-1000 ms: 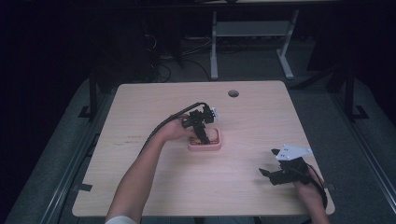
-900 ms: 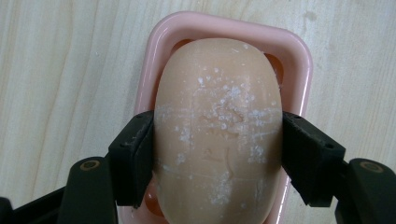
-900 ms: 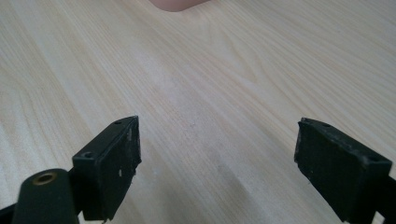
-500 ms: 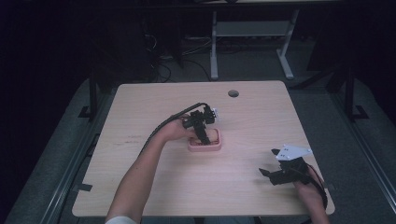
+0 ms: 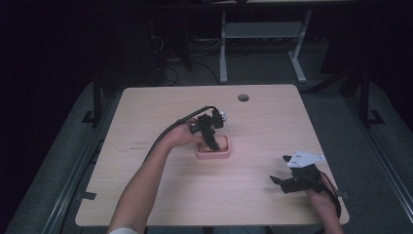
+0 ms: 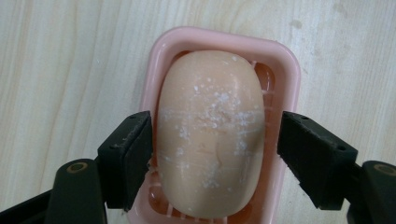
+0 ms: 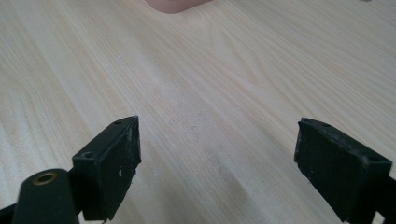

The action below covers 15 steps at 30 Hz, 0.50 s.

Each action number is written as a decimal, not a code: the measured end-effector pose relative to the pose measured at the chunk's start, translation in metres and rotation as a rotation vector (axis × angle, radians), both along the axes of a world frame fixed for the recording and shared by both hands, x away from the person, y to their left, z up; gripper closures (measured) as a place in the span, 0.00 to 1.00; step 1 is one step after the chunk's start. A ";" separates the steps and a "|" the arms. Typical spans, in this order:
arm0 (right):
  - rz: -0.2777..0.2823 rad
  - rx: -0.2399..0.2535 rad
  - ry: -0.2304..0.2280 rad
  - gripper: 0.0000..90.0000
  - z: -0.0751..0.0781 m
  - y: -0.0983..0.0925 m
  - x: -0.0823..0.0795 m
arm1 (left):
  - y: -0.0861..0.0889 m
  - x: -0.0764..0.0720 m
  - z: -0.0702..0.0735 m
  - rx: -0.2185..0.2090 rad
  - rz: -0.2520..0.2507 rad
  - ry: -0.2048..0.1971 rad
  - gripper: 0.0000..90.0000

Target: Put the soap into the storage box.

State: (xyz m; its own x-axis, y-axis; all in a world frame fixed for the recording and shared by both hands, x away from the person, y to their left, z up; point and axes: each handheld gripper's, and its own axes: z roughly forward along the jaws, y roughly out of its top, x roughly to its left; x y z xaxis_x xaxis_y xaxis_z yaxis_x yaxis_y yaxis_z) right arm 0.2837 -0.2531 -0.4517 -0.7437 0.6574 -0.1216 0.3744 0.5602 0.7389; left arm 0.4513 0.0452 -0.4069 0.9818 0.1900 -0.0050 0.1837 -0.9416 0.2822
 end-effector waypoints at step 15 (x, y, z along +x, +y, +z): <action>0.002 -0.011 0.009 0.16 -0.002 0.003 0.001 | 0.010 -0.015 0.016 -0.025 -0.007 -0.055 0.28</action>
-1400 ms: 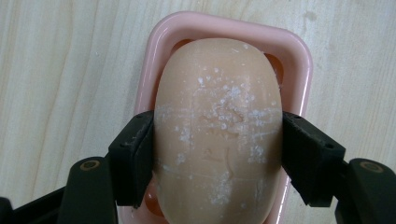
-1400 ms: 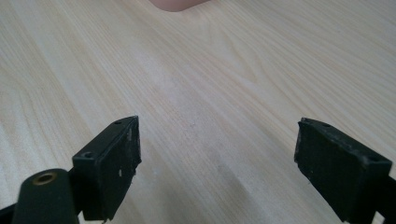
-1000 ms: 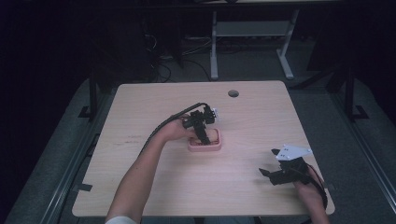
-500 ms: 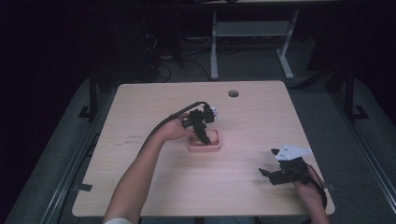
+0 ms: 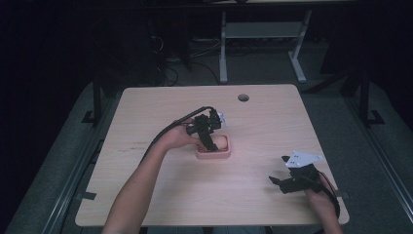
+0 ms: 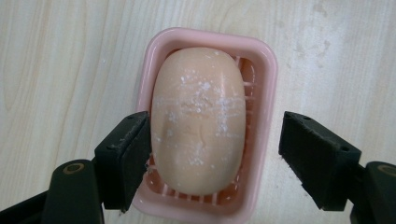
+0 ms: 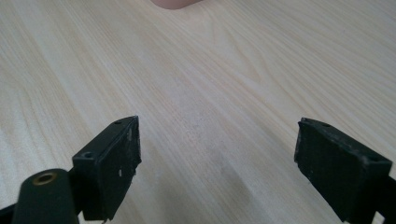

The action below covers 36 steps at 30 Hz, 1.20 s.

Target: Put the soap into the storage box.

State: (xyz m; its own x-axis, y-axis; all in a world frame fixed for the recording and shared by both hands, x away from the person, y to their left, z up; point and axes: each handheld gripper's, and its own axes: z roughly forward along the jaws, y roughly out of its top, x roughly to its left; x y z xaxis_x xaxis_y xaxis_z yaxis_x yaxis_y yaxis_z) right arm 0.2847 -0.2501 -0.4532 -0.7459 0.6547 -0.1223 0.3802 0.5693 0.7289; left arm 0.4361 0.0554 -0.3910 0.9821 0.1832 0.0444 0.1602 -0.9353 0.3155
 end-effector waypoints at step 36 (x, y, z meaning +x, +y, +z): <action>-0.004 -0.013 -0.012 0.16 0.000 0.003 0.000 | 0.026 -0.032 0.008 -0.038 0.002 -0.027 0.26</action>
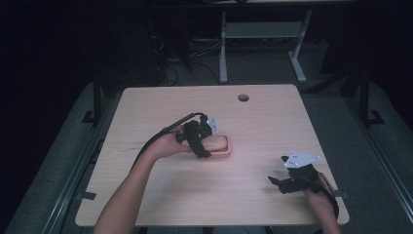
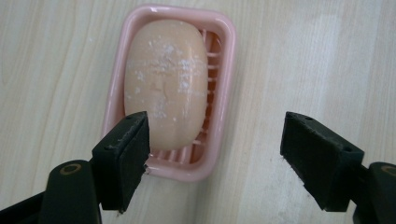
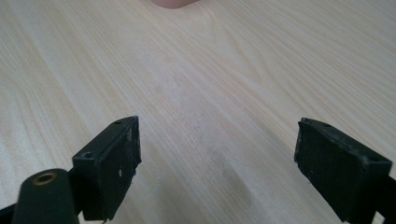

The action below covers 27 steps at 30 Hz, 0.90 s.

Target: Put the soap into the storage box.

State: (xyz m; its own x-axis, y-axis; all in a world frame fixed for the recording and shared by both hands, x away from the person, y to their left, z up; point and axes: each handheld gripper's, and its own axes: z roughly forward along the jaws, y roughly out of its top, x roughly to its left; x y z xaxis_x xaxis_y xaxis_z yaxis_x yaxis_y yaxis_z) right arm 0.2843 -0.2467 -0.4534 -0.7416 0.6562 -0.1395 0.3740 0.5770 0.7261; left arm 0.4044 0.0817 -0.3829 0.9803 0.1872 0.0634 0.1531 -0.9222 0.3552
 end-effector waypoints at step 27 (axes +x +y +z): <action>0.002 -0.014 0.014 0.16 -0.002 0.004 0.001 | 0.030 -0.023 -0.011 -0.010 0.029 0.006 0.26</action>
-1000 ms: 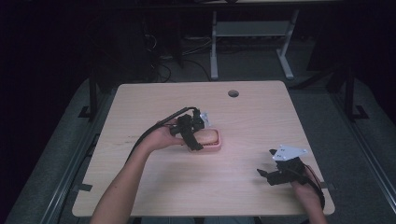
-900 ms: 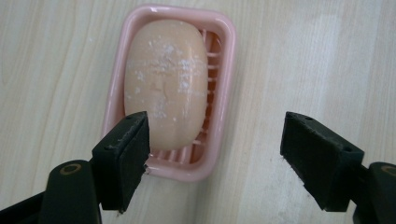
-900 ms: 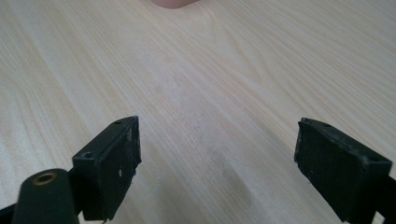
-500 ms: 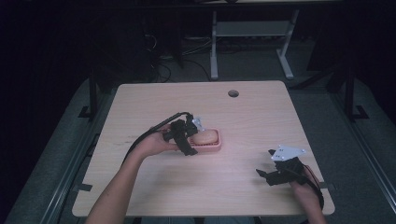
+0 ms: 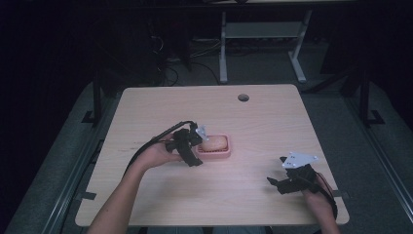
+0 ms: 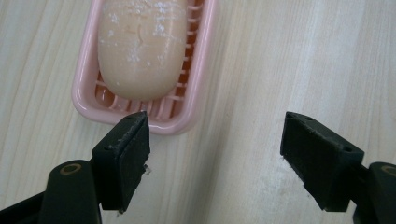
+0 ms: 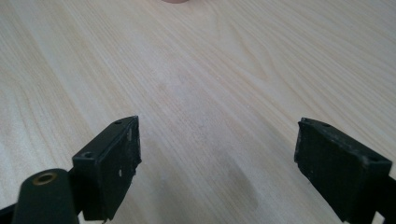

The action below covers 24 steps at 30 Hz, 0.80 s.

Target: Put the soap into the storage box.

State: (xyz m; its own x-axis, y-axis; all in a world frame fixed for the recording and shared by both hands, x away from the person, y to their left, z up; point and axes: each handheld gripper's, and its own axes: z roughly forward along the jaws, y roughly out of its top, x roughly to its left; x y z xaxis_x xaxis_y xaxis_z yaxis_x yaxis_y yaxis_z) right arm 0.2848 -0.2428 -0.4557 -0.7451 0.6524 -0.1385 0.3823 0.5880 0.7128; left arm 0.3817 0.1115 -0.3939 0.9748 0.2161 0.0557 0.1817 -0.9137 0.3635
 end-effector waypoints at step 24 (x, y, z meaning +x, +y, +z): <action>-0.014 -0.013 0.004 0.16 -0.001 -0.001 0.000 | 0.031 -0.018 -0.011 -0.008 0.043 0.005 0.26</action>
